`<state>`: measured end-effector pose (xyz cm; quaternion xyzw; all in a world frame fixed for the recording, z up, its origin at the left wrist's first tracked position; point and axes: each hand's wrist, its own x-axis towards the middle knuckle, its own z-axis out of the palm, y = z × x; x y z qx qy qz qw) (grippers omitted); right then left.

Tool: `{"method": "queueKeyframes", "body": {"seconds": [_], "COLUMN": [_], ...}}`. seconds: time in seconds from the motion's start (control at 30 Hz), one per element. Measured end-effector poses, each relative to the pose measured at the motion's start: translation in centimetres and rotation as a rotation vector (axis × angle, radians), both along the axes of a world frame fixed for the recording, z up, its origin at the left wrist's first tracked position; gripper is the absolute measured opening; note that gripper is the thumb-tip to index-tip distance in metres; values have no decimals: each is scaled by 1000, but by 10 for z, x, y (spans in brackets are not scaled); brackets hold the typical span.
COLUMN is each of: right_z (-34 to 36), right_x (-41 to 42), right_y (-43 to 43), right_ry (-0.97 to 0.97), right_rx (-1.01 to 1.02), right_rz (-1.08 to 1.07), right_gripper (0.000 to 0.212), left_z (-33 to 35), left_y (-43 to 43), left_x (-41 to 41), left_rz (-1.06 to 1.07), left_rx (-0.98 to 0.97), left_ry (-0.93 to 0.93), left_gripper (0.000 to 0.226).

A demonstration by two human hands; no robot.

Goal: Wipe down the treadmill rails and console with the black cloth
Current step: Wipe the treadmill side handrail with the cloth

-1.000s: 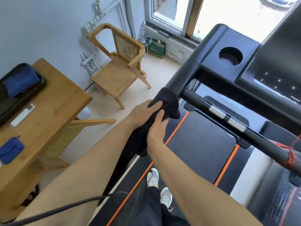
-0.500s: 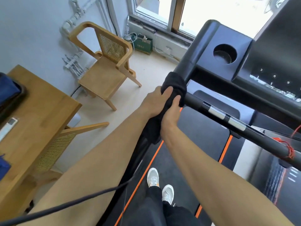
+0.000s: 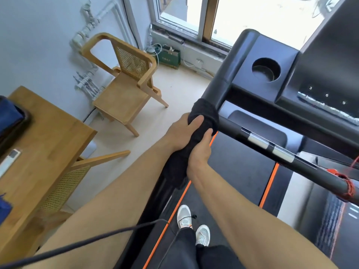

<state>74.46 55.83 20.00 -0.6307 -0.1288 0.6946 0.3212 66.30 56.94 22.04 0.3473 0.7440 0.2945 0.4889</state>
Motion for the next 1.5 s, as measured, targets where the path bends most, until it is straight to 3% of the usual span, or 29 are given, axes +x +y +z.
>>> {"method": "queueKeyframes", "body": {"seconds": [0.07,0.2,0.33,0.43,0.57,0.67,0.87,0.97,1.07,1.13,1.33,1.5], "right_z": [5,26,32,31,18,17,28,31,28,30,41,45], "right_x": [-2,-2,4,3,8,12,24,31,38,35,19,24], "right_y": [5,-28,-55,-41,8,64,187,189,175,198,327,369], "right_ry": [-24,-291,-407,-547,-1093,-1331,-1513,-1515,-1446,-1449,-1538,-1532], "right_rx": [56,288,568,776,1028,1048,942,948,1022,1036,826,849], "right_rz": [30,246,417,487,833,918,1057,1057,1101,1129,1120,1062], "right_gripper": [49,24,65,66,63,67,78,76,70,73,79,65], "left_z": [3,10,11,17,24,26,31,30,28,25,39,36], "left_y": [9,-24,-62,-56,-15,29,144,145,127,150,289,334], "left_x": [2,7,4,4,6,7,11,19,27,23,12,11], "left_rz": [3,4,84,130,208,224,154,41,-5,-15,102,52], "left_rx": [3,-13,-56,-56,-76,-98,-44,-93,-134,-158,-144,-93], "left_ry": [8,52,-58,-121,-198,-192,-156,101,356,340,-69,-81], "left_gripper": [52,46,47,44,46,49,50,50,34,33,46,59]}}
